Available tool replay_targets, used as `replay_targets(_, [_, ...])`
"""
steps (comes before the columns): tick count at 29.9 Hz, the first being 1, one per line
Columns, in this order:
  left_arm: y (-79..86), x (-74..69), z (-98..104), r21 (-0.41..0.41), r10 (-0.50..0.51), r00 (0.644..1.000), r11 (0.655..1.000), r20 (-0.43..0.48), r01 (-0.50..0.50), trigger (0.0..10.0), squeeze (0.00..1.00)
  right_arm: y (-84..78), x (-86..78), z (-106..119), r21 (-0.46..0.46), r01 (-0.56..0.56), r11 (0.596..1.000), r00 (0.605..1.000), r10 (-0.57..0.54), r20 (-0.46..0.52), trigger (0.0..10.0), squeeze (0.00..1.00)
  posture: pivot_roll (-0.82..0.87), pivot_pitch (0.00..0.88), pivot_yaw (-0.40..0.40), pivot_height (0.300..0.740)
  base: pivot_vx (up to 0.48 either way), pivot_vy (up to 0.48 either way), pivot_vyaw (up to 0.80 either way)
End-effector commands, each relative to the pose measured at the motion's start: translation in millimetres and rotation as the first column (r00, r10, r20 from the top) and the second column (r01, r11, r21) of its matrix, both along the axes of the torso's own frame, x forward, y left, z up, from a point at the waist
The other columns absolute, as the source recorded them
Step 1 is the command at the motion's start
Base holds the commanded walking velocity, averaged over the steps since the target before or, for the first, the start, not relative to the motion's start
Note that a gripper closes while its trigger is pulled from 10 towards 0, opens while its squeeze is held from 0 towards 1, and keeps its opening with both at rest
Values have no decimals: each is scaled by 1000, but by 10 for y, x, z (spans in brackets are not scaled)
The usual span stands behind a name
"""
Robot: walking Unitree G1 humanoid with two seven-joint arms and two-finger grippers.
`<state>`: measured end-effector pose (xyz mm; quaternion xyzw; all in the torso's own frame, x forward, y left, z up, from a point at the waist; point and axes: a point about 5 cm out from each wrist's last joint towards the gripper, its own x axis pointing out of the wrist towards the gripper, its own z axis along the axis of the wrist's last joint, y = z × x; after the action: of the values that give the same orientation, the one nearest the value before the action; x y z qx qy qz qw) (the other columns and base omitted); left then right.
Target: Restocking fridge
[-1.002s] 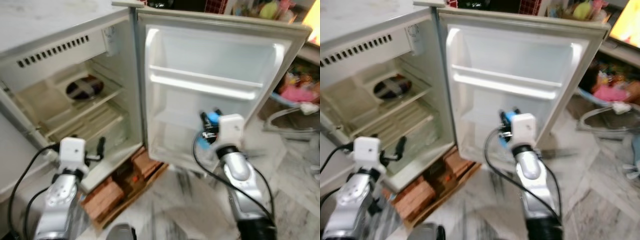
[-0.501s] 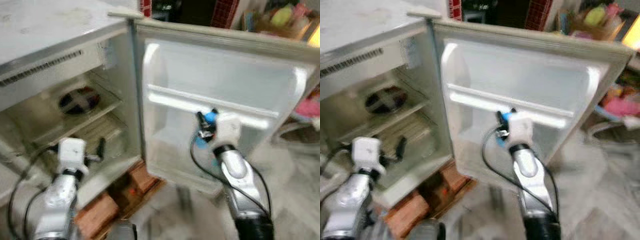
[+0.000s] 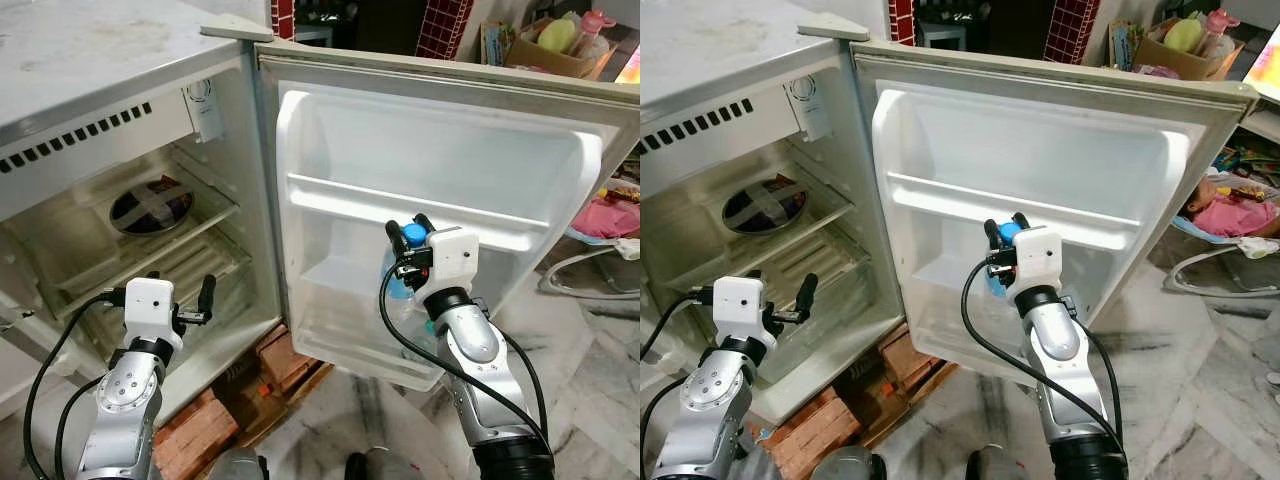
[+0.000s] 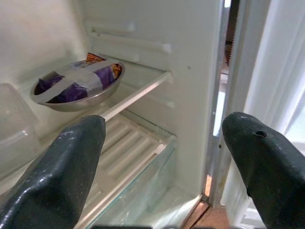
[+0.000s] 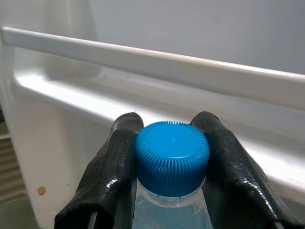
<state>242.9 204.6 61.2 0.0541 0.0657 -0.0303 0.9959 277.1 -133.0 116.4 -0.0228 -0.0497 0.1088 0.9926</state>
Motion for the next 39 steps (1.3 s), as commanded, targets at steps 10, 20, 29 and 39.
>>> replay_targets(10, [-1,18,-11,7,3,1000,1000,-14,-3,10000,0,74,-14,12,61,-93,994,995,95,-39,10000,0,86,49,-16,740,0,0,0])
replay_targets(20, [-4,22,-19,6,4,1000,1000,-20,-4,10000,0,182,-108,-108,82,-193,978,973,201,-113,10000,0,85,50,-17,685,0,0,0])
replay_targets(29, [-19,38,-8,8,1,1000,1000,-17,0,10000,0,194,-113,-122,89,-208,974,968,218,-124,10000,0,88,47,-16,620,0,0,0])
replay_targets(39, [-36,51,24,-9,-9,1000,1000,7,9,10000,0,192,-115,-150,46,-219,975,966,223,-134,10000,0,89,48,-16,615,0,0,0])
